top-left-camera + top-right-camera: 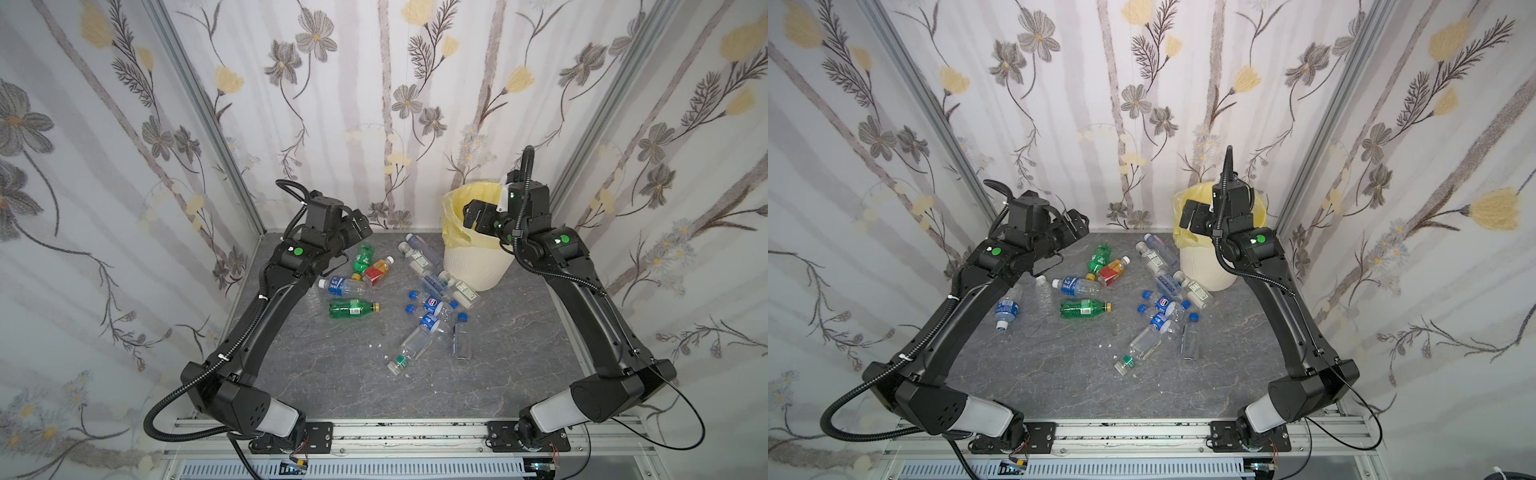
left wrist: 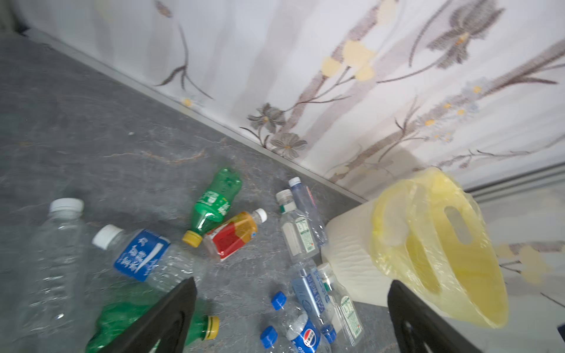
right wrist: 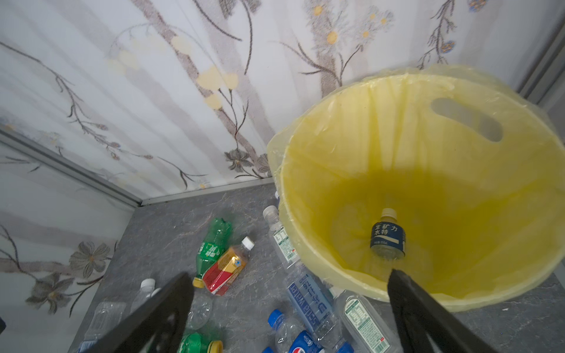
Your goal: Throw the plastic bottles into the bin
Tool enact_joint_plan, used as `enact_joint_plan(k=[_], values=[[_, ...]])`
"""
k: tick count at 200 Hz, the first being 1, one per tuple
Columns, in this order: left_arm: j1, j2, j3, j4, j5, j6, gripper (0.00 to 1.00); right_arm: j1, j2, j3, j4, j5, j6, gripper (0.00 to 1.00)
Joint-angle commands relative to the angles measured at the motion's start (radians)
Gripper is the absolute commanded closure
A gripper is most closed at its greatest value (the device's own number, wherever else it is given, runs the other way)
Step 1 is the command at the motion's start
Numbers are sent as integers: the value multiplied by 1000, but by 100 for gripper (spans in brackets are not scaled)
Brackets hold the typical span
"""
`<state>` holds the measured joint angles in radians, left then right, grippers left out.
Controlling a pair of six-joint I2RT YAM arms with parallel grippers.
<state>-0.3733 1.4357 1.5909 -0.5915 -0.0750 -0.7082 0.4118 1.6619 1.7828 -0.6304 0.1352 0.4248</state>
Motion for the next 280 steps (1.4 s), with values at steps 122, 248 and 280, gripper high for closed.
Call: enact_joint_plan(k=[122, 248, 280], values=[[447, -125, -486, -40, 7, 73, 0, 475, 166, -68, 204, -121, 46, 0], [565, 181, -432, -28, -29, 328, 0, 531, 295, -14, 128, -247, 43, 0], [567, 257, -398, -28, -27, 372, 1, 520, 302, -22, 121, -266, 38, 0]])
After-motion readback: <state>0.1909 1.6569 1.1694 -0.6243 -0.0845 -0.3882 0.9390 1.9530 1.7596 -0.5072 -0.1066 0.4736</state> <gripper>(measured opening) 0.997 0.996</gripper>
